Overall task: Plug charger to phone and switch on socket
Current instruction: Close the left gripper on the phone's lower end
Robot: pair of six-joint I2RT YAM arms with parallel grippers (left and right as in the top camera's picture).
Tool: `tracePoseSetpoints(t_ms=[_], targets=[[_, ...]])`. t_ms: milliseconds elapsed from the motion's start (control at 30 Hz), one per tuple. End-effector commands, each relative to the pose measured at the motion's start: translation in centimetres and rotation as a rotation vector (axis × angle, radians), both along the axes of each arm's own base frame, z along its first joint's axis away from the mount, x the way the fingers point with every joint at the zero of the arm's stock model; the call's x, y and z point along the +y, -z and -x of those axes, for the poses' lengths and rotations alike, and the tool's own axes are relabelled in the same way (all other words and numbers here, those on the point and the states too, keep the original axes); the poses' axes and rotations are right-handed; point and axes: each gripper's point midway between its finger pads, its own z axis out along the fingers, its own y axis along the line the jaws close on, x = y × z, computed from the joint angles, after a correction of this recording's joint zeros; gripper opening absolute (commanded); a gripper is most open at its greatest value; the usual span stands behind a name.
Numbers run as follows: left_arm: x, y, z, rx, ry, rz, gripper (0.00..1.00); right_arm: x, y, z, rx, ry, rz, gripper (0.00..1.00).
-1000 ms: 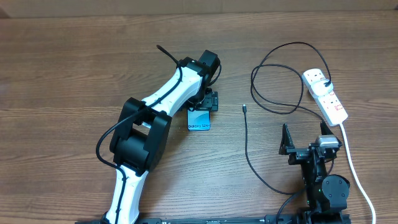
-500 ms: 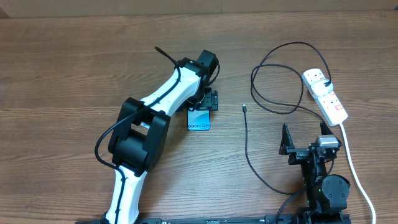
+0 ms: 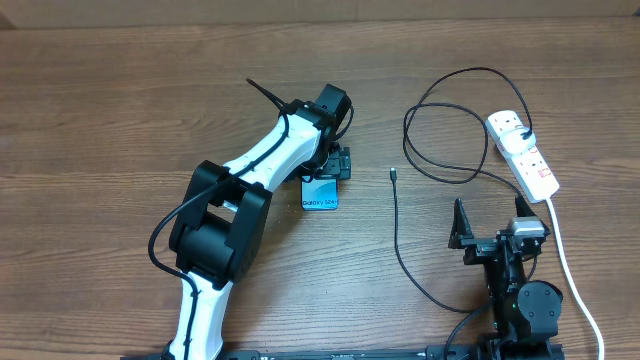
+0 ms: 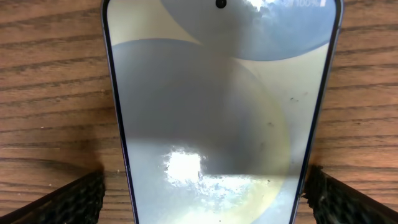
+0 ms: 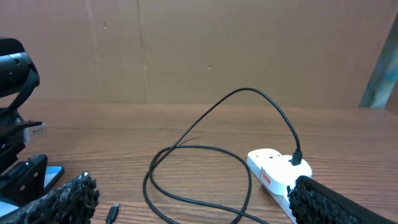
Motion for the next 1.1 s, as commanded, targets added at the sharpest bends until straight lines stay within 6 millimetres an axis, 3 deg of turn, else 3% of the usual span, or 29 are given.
tracePoseSetpoints(t_ms=[0, 100, 467, 1067], targets=[[1.15, 3.54, 2.28, 0.105, -0.012, -0.036, 1.00, 0.02, 0.15, -0.01, -0.005, -0.002, 0.001, 1.00], [1.17, 3.53, 2.30, 0.107, -0.012, -0.037, 0.92, 0.01, 0.15, -0.01, -0.005, -0.002, 0.001, 1.00], [1.26, 3.27, 2.48, 0.118, -0.012, -0.043, 0.81, 0.02, 0.16, -0.01, -0.005, -0.002, 0.001, 1.00], [1.16, 2.81, 1.99, 0.104, -0.012, -0.044, 0.74, 0.02, 0.15, -0.01, -0.005, -0.002, 0.001, 1.00]])
